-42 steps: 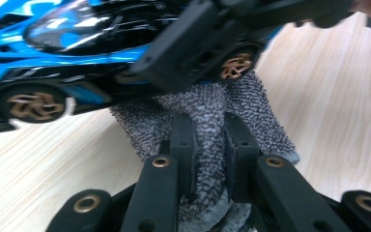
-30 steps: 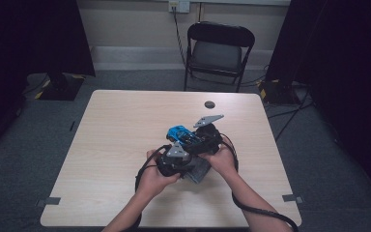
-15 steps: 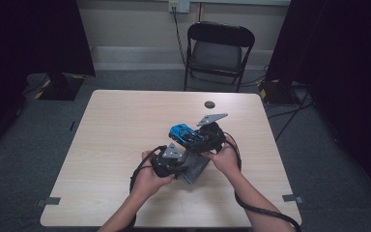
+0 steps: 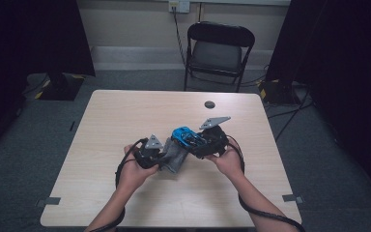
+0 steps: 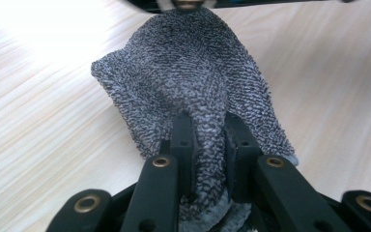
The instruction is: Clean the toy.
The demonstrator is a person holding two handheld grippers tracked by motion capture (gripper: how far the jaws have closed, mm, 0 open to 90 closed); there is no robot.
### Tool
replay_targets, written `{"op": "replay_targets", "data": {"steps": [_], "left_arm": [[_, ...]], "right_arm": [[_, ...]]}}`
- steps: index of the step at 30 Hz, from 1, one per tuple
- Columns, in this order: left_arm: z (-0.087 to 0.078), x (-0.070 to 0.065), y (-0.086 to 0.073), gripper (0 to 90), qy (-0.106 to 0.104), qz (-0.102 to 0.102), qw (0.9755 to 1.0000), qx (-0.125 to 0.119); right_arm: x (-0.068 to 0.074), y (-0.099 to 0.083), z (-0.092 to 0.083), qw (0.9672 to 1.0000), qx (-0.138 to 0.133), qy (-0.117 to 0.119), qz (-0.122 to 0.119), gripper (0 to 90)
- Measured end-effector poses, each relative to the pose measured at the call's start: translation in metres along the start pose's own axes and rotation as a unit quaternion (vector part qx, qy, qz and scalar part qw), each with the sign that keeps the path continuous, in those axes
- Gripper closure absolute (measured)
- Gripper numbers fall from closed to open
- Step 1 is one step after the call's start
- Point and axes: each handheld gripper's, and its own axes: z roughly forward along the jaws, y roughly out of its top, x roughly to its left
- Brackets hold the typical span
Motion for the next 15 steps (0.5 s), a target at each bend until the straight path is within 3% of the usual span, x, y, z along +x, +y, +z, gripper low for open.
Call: {"op": "replay_targets", "data": {"steps": [7, 15], "left_arm": [[-0.0016, 0.0119, 0.0006, 77.4, 0.016, -0.016, 0.9997, -0.002], [-0.0002, 0.0077, 0.0077, 77.5, 0.011, -0.013, 0.9998, -0.008]], "right_arm": [[-0.0011, -0.0061, -0.0014, 1.0, 0.002, 0.001, 0.004, 27.9], [0.0004, -0.0091, 0.0002, 1.0, 0.007, -0.002, -0.001, 28.0]]}}
